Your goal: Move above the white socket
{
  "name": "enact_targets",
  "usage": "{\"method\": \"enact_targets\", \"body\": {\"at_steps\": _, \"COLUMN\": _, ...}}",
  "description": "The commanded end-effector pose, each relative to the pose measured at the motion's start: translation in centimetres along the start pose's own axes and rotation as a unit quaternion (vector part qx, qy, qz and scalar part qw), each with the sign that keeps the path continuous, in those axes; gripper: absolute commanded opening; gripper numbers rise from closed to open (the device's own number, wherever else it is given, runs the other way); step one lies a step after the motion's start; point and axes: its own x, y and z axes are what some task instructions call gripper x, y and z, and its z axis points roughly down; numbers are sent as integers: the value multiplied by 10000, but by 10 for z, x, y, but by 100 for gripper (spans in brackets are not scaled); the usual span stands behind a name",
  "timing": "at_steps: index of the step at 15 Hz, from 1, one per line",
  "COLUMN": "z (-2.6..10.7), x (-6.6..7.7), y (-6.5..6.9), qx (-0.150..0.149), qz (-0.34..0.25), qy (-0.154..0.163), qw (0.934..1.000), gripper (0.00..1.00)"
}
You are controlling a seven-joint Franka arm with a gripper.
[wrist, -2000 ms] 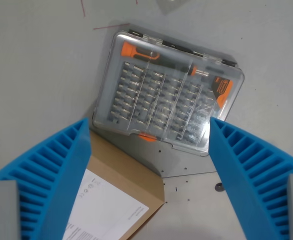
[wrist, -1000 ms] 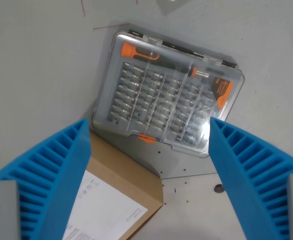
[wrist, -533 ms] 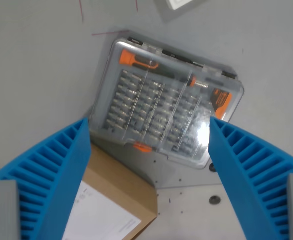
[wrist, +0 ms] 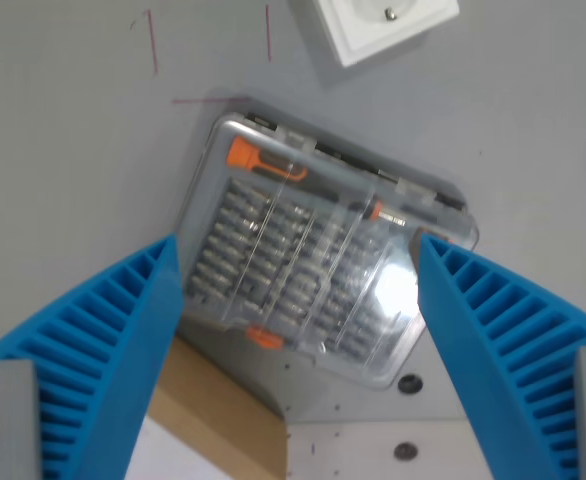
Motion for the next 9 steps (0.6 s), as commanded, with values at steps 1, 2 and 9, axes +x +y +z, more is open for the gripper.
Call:
{"method": "enact_targets", "body": {"at_steps": 1, "z": 6, "x": 18, "y": 7, "qx": -61, "qz": -724, "qy": -209, "qw": 9971, "gripper": 100}}
{"method": "enact_targets", "body": {"at_steps": 2, "z": 9, "x": 21, "y": 8, "qx": -51, "qz": -802, "qy": -215, "qw": 9965, "gripper": 100}}
{"method": "enact_targets", "body": {"at_steps": 9, "z": 35, "x": 38, "y": 16, "qx": -35, "qz": -1269, "qy": -95, "qw": 9919, "gripper": 100}}
